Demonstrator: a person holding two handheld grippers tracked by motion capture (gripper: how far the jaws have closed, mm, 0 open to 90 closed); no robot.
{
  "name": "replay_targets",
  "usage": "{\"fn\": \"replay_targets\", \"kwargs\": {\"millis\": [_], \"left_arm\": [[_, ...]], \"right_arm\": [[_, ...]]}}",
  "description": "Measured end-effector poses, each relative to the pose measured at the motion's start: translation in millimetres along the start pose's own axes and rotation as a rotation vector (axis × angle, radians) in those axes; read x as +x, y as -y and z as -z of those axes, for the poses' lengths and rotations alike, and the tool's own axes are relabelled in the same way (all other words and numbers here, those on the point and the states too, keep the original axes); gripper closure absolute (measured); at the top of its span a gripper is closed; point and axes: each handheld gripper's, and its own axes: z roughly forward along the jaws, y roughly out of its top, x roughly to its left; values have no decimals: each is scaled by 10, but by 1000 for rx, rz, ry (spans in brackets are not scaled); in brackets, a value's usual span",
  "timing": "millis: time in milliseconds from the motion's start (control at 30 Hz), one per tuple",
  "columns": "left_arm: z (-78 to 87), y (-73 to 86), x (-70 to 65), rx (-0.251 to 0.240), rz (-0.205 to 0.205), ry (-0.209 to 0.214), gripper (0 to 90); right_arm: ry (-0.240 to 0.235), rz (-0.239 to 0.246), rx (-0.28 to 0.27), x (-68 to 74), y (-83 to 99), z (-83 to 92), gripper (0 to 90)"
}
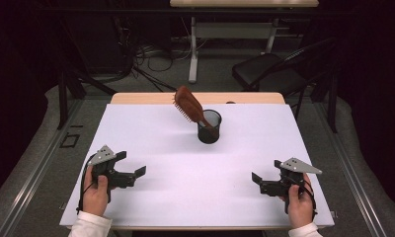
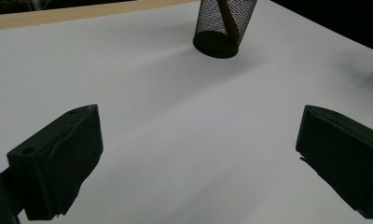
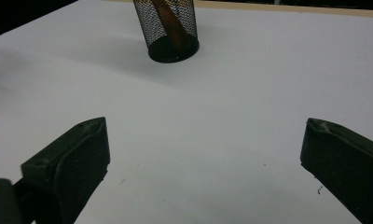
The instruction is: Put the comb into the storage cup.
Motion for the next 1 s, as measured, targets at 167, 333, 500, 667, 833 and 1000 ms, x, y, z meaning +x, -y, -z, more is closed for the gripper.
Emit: {"fn": "replay_targets", "kwargs": {"millis": [167, 333, 500, 667, 833, 1000], "left_arm": [[-6, 41, 34, -8, 5, -4, 8], [-17, 77, 67, -16, 14, -5, 8], [-16, 106, 104, -31, 31, -10, 8], [-20, 130, 134, -39, 52, -11, 8], [-23, 145, 151, -42, 60, -8, 9], [-31, 163, 171, -43, 68, -13, 9]], "right_arm": [[19, -14, 1, -73, 55, -4, 10], [35, -25, -4, -121, 92, -15, 10], [47, -38, 0, -163, 118, -28, 10], [46, -55, 2, -194, 134, -30, 10], [49, -74, 1, -233, 156, -38, 11], [52, -91, 8, -258, 165, -45, 11]]}}
